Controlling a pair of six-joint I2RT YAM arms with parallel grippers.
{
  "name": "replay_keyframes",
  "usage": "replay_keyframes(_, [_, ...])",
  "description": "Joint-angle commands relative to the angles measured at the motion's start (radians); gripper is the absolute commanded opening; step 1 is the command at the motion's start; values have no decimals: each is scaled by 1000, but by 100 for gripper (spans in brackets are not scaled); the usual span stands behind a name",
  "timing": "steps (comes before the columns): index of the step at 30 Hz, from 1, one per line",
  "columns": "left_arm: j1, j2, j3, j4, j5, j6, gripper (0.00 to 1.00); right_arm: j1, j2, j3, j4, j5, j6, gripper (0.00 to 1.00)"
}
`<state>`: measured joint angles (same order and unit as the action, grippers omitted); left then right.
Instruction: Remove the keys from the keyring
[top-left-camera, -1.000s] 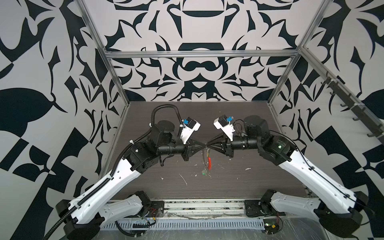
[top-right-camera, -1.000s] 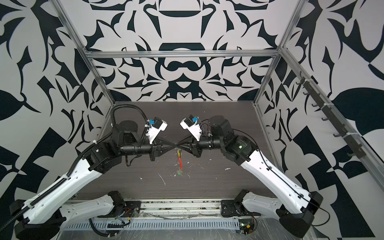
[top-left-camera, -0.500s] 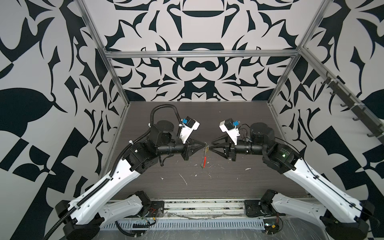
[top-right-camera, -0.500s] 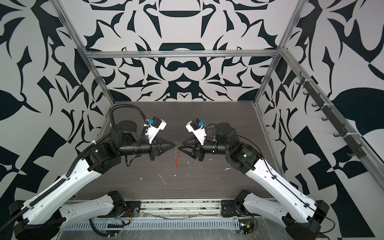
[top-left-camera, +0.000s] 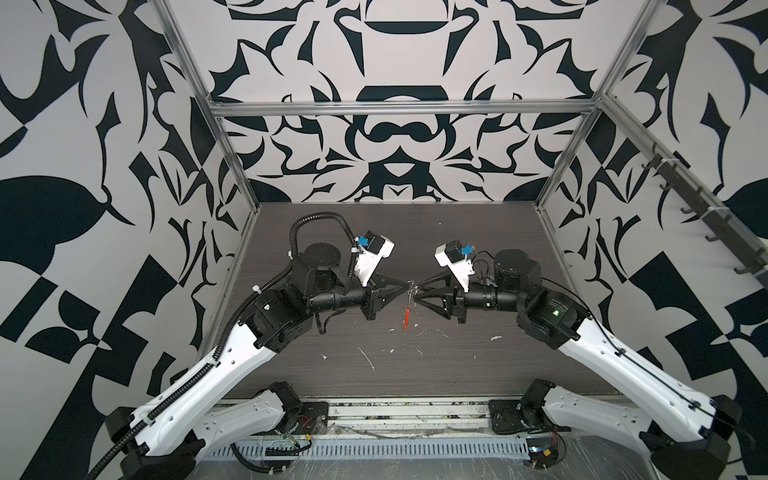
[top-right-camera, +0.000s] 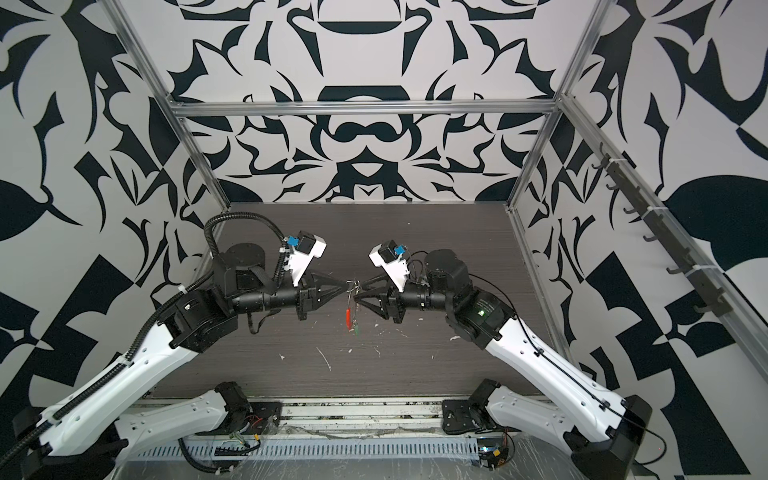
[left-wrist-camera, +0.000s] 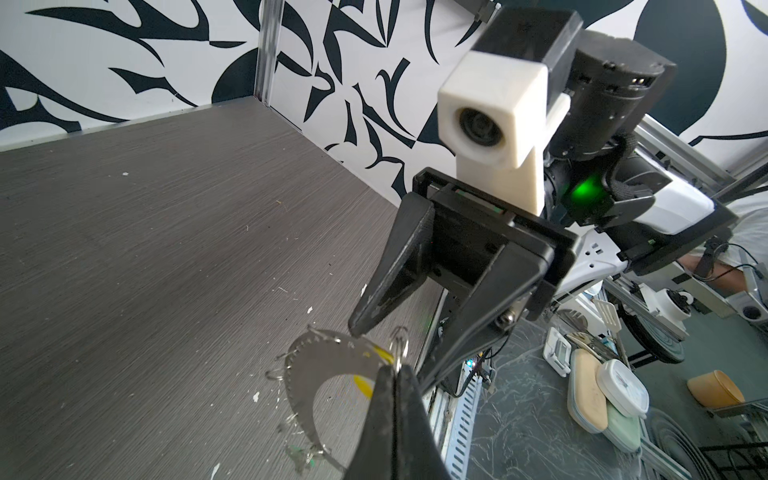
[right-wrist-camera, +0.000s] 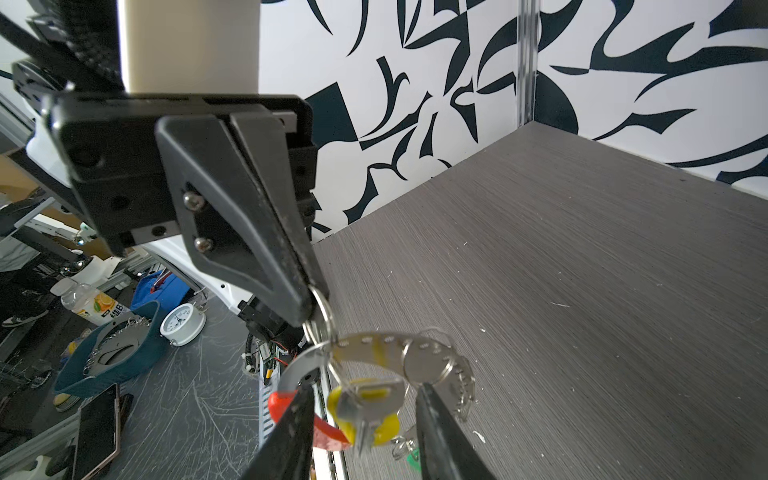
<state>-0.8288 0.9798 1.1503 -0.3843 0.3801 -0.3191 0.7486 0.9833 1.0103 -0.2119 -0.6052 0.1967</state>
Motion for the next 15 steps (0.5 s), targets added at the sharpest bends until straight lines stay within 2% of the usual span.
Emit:
replay_keyframes(1, [5,-24,-26,63,-12,-23,0,15,0,14,71,22,1,43])
replay_keyframes(8, [5,-18,-24,47,-14,-15,0,22,-9,34,59,35,-27,39])
replay_keyframes(15, [5,-29,-29,47,-19,-14,0,23,-9,48,33,34,-46,27])
